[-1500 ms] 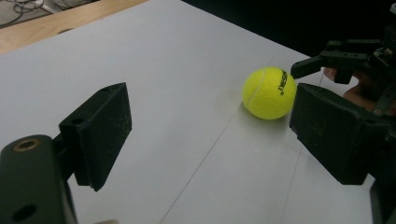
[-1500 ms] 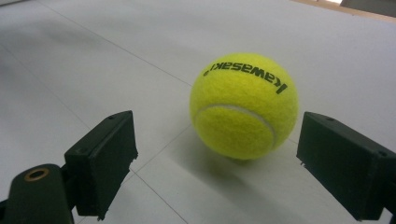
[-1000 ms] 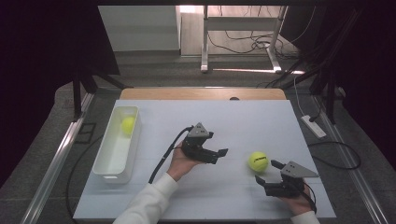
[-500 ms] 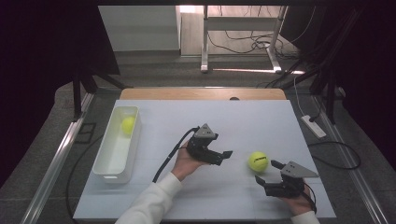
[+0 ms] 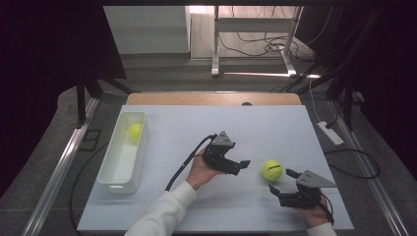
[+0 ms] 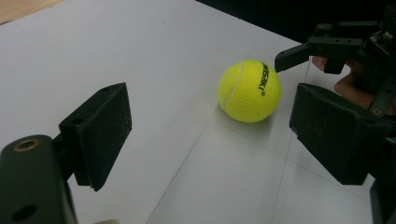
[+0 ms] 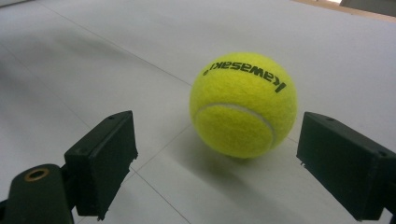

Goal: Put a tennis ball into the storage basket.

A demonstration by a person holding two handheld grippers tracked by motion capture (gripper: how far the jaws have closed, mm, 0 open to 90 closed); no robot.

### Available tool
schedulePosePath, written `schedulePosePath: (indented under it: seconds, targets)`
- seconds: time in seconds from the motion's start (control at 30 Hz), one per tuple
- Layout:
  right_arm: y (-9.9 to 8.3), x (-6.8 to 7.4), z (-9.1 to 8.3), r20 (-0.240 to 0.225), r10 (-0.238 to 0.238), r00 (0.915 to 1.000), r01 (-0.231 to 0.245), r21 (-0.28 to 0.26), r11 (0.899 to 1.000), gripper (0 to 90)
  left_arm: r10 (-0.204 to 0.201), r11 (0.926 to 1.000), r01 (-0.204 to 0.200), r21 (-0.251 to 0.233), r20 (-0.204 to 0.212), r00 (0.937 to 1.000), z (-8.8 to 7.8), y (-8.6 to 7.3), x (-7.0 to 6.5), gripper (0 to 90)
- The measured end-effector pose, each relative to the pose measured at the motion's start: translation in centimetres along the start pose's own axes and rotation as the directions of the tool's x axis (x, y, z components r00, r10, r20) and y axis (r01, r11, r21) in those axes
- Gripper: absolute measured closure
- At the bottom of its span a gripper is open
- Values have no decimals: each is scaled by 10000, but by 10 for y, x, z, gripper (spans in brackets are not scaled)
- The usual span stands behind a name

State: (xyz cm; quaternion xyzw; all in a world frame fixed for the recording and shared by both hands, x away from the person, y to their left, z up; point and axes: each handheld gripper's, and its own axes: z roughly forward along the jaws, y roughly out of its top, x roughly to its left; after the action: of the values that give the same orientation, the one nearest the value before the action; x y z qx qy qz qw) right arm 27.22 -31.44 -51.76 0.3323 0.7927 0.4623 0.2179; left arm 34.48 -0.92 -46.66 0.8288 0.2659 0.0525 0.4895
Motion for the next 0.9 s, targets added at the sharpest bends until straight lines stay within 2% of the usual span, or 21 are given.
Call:
schedulePosePath:
  seconds: [0.47, 0.57, 0.9]
  targets:
    - [0, 1, -1, 12, 11, 10000, -11, -16, 10000, 117, 126, 9997, -132, 206, 295, 9995, 18, 5, -7, 135]
    - [0, 0, -1, 2, 1, 10000, -1, -17, 10000, 117, 256, 9994, -263, 238, 307, 9992, 20, 6, -9, 135]
    - [0, 0, -1, 8, 1, 10000, -1, -27, 10000, 117, 205, 9989, -228, 419, 531, 9984, 31, 7, -11, 134]
